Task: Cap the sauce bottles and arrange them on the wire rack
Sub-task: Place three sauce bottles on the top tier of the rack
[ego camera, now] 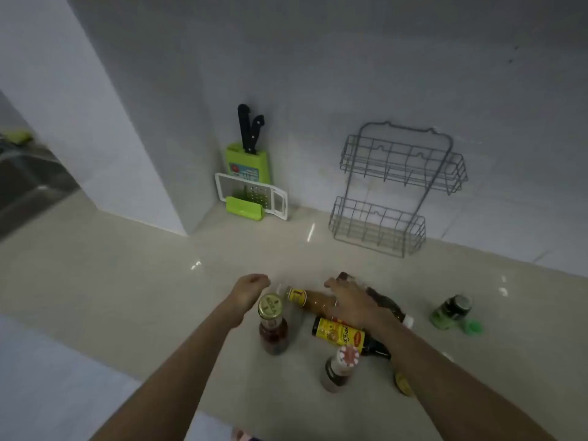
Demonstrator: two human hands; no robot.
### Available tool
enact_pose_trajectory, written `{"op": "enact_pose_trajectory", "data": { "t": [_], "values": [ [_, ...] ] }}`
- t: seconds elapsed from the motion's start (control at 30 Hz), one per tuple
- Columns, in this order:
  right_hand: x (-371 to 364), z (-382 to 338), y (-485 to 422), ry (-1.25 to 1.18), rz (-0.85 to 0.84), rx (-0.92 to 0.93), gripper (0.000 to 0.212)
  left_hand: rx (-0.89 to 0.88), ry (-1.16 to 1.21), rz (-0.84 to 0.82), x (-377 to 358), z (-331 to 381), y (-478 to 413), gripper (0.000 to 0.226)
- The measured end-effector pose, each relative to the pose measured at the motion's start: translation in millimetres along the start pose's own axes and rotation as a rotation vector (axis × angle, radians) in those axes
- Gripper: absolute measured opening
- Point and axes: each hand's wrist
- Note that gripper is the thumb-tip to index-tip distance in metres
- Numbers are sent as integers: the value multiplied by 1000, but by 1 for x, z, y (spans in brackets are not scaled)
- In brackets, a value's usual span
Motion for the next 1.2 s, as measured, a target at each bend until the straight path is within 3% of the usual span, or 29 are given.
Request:
{"op": "enact_pose_trajectory", "data": {
  "t": [0.1, 0.27, 0.4, 0.53, 0.63, 0.77, 0.9, 1.0, 1.1, 1.2],
  "values": [
    [-8, 3, -18, 166, -74, -12, 53, 36, -18, -67, -1, -3, -11, 49],
    [-20, 7, -46, 307, -204, 1, 56, 85, -112, -145, -11, -7, -38, 11],
    [-17, 3, -58, 376, -217, 55, 54, 101, -85, -140, -15, -11, -56, 22],
    [-5, 3, -55, 361, -105, 14, 56, 124, 26, -57, -9, 1, -72, 48],
    [27, 3, -45, 102, 87, -78, 55, 79, 71, -53, -5, 29, -83, 48],
    [85, 1, -30, -377, 533, -154, 52, -47, 85, -105, -19, 91, -91, 41],
    [152, -8, -27, -703, 1094, -21, 58, -265, 105, -195, -49, 164, -85, 47],
    [196, -13, -35, -795, 1437, 92, 65, -402, 84, -280, -68, 207, -79, 56],
    [227, -12, -54, -783, 1509, 118, 63, -441, 57, -349, -85, 231, -80, 62],
    [242, 0, -77, -679, 1366, 36, 50, -411, 29, -383, -98, 237, -84, 69]
  ]
}}
Point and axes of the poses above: each hand's wrist, its own y-axis away from the middle knuckle, its own x-axis out of the back of the hand, z = x × y, and after that the axes turned 4 degrees about x, right-handed
